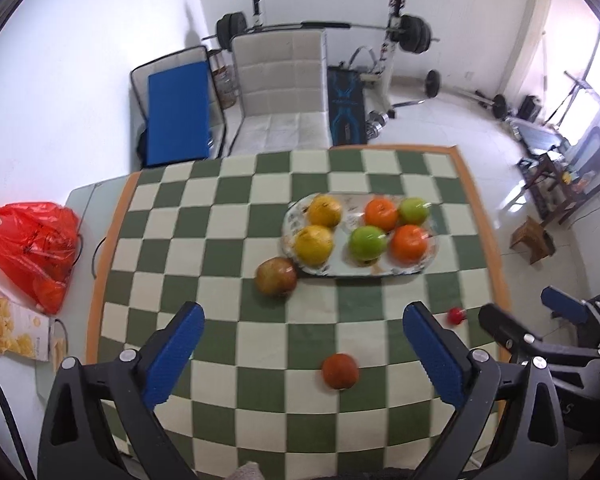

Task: Organize fruits
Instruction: 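Grasp the brown fruit with the left tool while the right tool grasps the dark orange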

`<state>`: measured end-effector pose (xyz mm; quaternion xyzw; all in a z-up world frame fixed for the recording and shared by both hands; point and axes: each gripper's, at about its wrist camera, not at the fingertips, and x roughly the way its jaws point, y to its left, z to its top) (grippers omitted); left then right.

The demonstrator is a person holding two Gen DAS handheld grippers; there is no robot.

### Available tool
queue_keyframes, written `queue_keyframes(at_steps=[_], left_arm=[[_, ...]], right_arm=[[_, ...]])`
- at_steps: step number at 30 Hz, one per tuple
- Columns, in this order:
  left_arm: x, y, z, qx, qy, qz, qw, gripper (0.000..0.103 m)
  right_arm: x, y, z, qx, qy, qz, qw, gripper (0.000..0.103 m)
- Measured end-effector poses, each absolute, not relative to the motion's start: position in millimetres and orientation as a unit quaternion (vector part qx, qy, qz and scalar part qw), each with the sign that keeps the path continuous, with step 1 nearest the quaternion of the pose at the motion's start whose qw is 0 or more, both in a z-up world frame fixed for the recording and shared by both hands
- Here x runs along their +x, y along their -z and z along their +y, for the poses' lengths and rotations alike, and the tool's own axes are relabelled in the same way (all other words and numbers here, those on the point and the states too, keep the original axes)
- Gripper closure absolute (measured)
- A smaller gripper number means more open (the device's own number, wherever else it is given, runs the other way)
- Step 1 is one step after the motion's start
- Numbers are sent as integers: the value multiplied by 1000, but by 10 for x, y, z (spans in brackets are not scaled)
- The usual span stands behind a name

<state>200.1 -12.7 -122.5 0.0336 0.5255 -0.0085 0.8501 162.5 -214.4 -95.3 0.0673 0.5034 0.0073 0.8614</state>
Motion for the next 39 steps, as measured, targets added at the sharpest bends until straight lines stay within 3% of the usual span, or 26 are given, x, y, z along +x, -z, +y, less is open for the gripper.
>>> queue_keyframes(at_steps=[6, 15, 19, 23, 32, 39], left_arm=[[2116, 1864, 316, 57, -71, 585, 806, 1], [2360, 2543, 739, 15, -100, 662, 743, 1], [2634, 2718, 667, -1, -73, 677, 732, 1], [2966, 2881, 500, 15, -15, 684, 729, 1], [3293, 3193, -38, 257, 131, 650, 703, 1], [3305, 3448, -240, 299, 204, 657, 661, 1]], right_arm=[[1936, 1993, -1755, 103, -93, 602, 786, 2], [2122, 3504, -941, 78, -143, 712, 684, 5], [2085, 3878, -712, 70, -155, 742, 649, 23], [2047, 3873, -640, 52, -155, 731, 662, 45], [2196, 3684, -1211, 81, -120, 726, 672, 45], [2380, 3721, -1486, 104, -101, 733, 665, 45]])
